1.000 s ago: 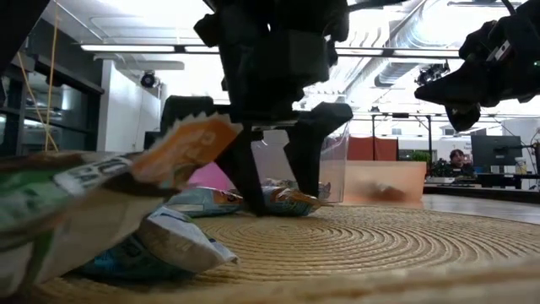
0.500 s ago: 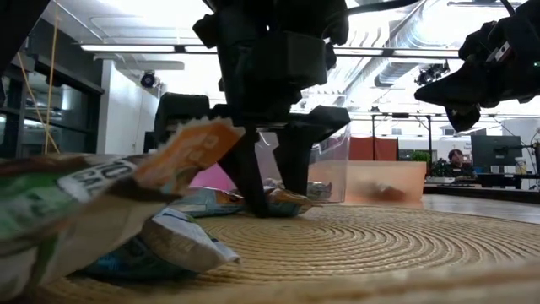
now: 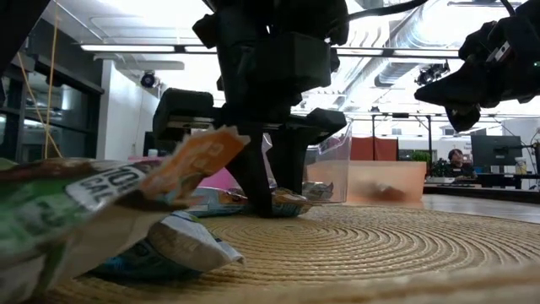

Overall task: Pick and place Granola Bars by type
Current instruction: Put the yellow granola bar into the pink bin

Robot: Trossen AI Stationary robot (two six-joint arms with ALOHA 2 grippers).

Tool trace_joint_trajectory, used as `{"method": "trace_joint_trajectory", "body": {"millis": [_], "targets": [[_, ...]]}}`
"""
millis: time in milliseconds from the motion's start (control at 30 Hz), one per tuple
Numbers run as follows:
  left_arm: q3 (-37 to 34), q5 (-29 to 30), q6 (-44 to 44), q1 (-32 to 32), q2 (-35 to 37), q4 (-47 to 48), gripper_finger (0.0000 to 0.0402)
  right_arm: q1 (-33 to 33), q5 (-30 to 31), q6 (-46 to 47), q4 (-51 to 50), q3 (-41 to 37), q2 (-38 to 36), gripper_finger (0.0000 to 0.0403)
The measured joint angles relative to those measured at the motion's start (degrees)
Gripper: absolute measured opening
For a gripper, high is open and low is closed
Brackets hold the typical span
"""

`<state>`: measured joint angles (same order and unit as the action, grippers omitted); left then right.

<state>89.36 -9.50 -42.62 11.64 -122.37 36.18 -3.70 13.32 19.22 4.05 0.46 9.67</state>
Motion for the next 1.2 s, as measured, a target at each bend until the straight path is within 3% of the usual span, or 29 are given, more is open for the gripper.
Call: {"method": "trace_joint_trajectory", "body": {"millis": [500,800,1200], "targets": [[11.8,-0.4,10.7,0.0,-0.1,5.9,0.0116,0.0,0.0,0.0,0.0,0.0,0.0,0.0000],[23.0,-8.2,28.5,0.0,0.0,9.0,0.0116,0.0,0.0,0.0,0.0,0.0,0.0,0.0000],[38.2,-10.9,50.4,-1.5,0.0,8.8,0.0116,0.0,0.0,-0.1,0.0,0.0,0.0,0.0000]]}}
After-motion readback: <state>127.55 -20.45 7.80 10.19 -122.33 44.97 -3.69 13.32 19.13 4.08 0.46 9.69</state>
